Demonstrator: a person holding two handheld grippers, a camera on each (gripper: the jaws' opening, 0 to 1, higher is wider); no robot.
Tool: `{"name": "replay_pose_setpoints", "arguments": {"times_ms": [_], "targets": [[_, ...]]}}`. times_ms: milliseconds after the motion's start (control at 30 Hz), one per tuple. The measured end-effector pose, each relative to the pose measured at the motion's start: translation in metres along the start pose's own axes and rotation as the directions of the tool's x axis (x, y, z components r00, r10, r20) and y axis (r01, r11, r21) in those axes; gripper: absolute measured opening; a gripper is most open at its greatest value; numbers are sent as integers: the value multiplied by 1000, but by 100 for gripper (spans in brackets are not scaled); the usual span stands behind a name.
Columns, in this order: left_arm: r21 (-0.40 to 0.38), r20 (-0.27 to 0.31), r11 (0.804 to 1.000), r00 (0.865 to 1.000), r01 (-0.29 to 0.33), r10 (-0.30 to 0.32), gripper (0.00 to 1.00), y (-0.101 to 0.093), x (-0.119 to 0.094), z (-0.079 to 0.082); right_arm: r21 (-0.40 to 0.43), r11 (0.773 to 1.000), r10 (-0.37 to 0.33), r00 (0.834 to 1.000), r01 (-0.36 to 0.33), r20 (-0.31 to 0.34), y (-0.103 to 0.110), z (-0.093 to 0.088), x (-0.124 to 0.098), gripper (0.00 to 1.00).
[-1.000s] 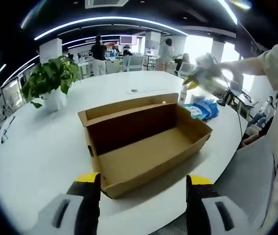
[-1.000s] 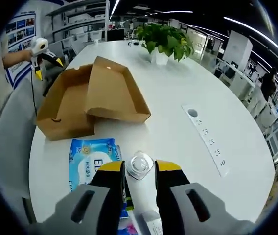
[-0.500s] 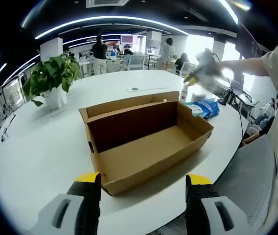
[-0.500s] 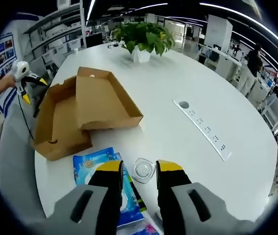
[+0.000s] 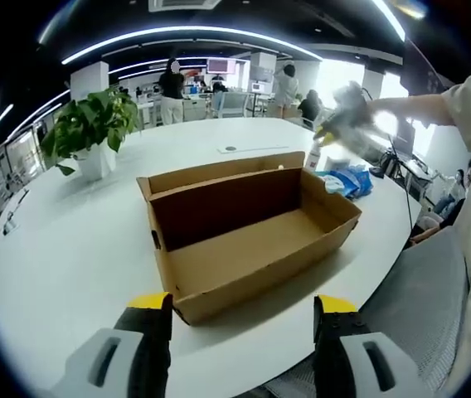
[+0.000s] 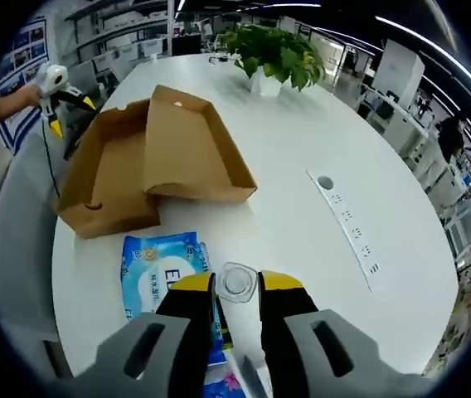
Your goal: Operate the shoe box by opening the lid, removing the specified soft item, and placing it in the target area until the item is outside and the box remains undamaged.
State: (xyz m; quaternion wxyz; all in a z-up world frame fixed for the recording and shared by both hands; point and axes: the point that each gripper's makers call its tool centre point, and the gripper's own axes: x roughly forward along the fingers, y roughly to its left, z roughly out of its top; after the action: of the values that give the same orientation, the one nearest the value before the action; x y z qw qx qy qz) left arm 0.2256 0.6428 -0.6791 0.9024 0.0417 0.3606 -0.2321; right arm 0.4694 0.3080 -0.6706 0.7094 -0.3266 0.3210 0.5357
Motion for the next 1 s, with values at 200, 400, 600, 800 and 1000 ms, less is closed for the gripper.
{"name": "replay_pose_setpoints", "arguments": {"times_ms": [200, 400, 600, 800, 1000], "targets": [[-4, -10, 1000, 1000, 1, -1, 70, 0, 1, -3, -182, 983, 31, 998, -38, -46, -8, -4, -1, 16], [-2, -14, 1000, 1000, 1, -1, 70, 2, 2, -2, -207, 977, 38, 997, -51, -69, -3, -2, -4, 16], [-5, -13, 1000, 1000, -6, 6, 70, 5, 2, -1, -209, 977, 36, 997, -50, -70, 5, 3, -5, 16], [-13, -13, 1000, 1000, -11, 11, 70, 7, 1, -3, -203, 978, 31, 997, -43, -64, 6, 7, -6, 16], [-15, -13, 1000, 1000, -14, 14, 70, 8, 0, -4, -199, 979, 28, 997, -41, -67, -2, 4, -2, 17]]}}
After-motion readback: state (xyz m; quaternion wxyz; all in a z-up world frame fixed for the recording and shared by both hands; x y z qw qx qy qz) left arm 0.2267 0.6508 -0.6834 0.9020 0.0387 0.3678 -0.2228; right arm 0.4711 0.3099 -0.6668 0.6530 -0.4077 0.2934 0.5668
